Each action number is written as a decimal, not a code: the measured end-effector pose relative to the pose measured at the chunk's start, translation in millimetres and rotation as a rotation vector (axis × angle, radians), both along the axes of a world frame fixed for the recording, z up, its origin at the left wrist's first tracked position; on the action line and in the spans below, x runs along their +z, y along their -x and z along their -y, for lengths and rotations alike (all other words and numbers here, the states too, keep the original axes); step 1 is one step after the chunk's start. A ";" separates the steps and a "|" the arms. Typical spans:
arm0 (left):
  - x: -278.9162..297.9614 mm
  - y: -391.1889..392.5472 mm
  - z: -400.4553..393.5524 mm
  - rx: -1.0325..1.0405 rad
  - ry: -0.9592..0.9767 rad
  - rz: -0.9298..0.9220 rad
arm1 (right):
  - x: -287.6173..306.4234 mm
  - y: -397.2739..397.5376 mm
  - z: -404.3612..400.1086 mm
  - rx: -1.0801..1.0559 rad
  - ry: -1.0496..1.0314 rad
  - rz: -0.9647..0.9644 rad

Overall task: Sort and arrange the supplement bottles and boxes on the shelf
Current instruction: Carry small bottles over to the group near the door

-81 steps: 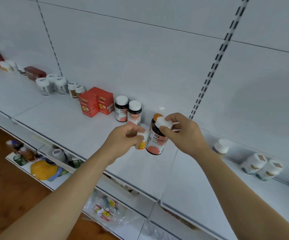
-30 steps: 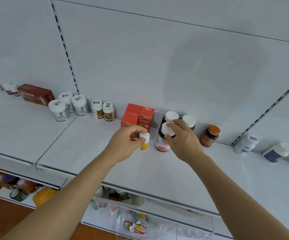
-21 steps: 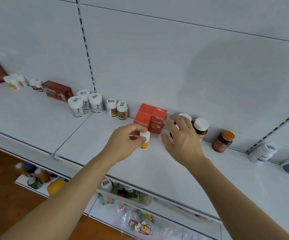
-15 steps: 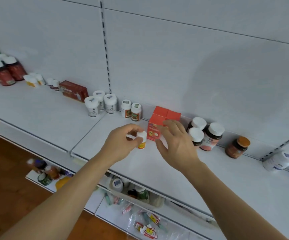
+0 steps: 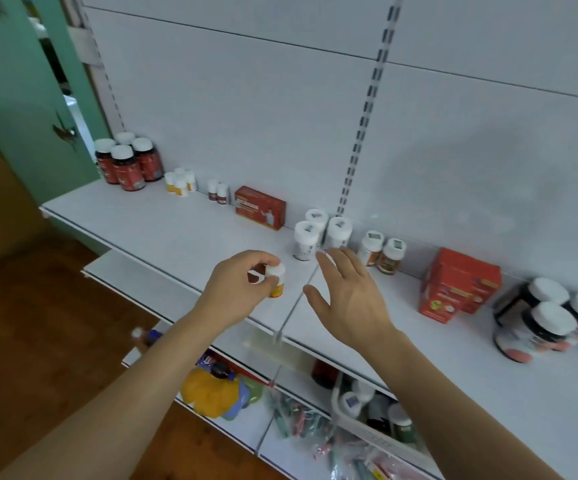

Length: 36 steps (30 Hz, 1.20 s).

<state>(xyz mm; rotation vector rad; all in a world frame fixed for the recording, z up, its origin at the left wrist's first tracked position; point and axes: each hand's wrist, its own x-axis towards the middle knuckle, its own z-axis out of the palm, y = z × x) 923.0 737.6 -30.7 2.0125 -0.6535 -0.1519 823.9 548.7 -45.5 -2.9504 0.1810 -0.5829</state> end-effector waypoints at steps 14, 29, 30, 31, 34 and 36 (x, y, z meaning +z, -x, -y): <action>-2.1 -189.4 -86.2 0.129 -0.105 0.108 | -6.9 -208.2 -77.2 0.104 -0.012 -0.035; -33.8 -374.7 -137.4 0.066 -0.310 0.265 | -34.7 -367.5 -133.1 0.062 -0.017 -0.116; -37.1 -388.6 -138.9 0.046 -0.309 0.275 | -36.6 -374.8 -138.3 0.034 -0.015 -0.118; -40.2 -402.3 -140.2 0.027 -0.304 0.284 | -37.9 -382.1 -143.6 0.008 -0.013 -0.117; -51.9 -436.6 -145.6 -0.074 -0.291 0.266 | -40.4 -399.8 -161.2 -0.091 -0.040 -0.122; -59.1 -450.7 -148.1 -0.172 -0.298 0.291 | -40.9 -406.9 -172.6 -0.159 -0.054 -0.127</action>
